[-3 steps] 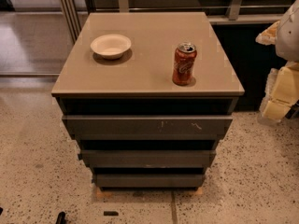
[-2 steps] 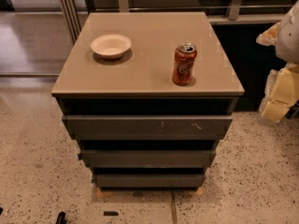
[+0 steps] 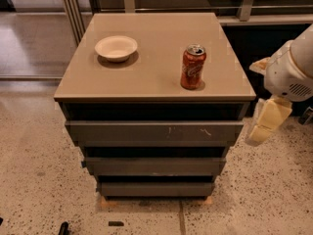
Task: Open top drawer
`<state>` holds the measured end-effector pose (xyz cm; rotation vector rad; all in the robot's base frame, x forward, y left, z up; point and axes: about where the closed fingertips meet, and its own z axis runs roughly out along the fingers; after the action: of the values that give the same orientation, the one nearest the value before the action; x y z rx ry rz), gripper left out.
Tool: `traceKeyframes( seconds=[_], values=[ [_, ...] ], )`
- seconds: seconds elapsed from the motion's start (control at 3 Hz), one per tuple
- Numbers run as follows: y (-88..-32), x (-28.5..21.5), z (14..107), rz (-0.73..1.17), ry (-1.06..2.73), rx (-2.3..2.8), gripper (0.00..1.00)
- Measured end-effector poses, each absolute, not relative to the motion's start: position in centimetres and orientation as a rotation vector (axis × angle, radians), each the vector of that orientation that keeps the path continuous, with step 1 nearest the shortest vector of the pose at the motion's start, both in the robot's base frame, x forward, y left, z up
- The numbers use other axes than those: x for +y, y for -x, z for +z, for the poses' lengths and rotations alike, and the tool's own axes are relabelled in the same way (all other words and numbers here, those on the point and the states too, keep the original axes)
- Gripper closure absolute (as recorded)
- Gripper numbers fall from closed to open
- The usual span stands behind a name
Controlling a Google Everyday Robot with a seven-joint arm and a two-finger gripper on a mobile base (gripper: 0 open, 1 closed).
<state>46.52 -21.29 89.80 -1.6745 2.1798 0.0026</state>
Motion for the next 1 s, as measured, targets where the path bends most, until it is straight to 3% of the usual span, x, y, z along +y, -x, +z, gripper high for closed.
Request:
traceKeyframes(
  seconds=[0.67,1.0],
  values=[
    [-48.9,-17.6,80.6,0.182,1.715,2.154,0.00],
    [-48.9,-17.6,80.6,0.182,1.715,2.154,0.00]
  ],
)
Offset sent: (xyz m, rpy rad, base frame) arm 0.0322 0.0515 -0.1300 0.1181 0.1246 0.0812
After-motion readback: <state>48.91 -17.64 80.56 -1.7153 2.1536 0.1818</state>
